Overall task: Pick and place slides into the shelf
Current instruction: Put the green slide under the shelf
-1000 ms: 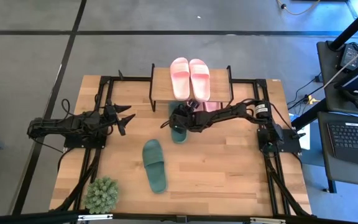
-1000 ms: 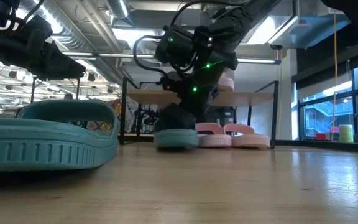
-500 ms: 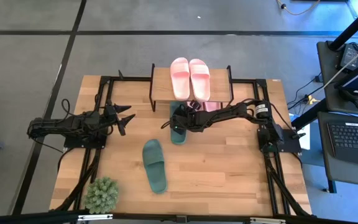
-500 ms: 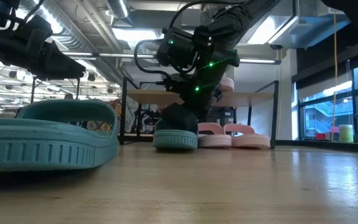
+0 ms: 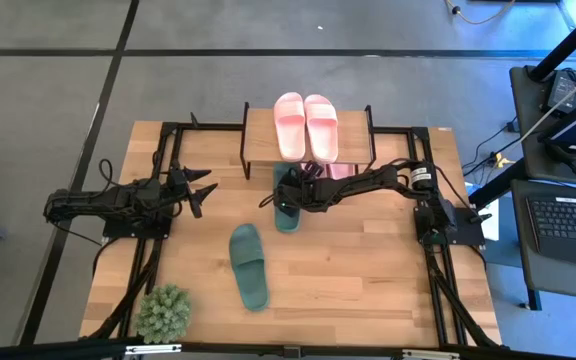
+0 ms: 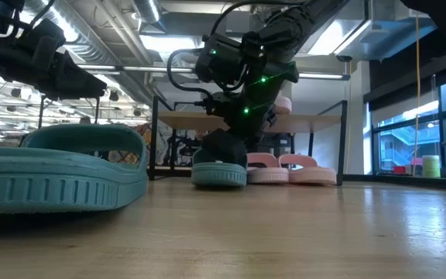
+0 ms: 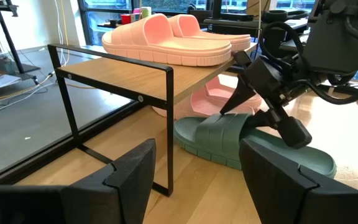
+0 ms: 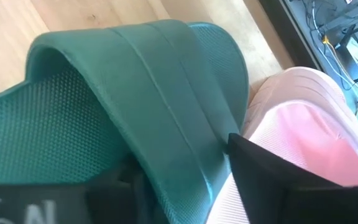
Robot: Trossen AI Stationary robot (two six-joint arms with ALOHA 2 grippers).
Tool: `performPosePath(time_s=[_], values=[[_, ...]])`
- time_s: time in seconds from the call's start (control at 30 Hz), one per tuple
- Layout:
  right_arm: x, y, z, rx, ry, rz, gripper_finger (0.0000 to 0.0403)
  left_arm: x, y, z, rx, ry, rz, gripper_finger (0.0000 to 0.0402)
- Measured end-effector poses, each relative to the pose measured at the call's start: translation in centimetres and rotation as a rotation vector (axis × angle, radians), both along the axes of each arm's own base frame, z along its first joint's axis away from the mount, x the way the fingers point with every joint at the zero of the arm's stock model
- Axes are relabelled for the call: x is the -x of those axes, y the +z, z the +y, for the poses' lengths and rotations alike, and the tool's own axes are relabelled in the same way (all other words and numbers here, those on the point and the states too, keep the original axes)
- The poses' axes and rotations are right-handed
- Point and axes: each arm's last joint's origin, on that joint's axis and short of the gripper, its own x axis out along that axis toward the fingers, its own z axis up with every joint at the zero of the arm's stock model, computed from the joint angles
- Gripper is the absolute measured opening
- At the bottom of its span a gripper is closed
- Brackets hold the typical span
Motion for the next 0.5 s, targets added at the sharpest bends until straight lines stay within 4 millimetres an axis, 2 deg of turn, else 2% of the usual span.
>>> performPosePath(time_s=[0.27,0.5], values=[[-0.02,-0.02,0.02,-0.010,-0.016,-0.021,0.0270,0.00,0.00,0.00,0.000,0.000,0.000,0.0224],[-0.03,-0.03,0.05,-0.022,-0.026,-0.034,0.0287,0.00,0.00,0.00,0.000,0.000,0.000,0.0224]])
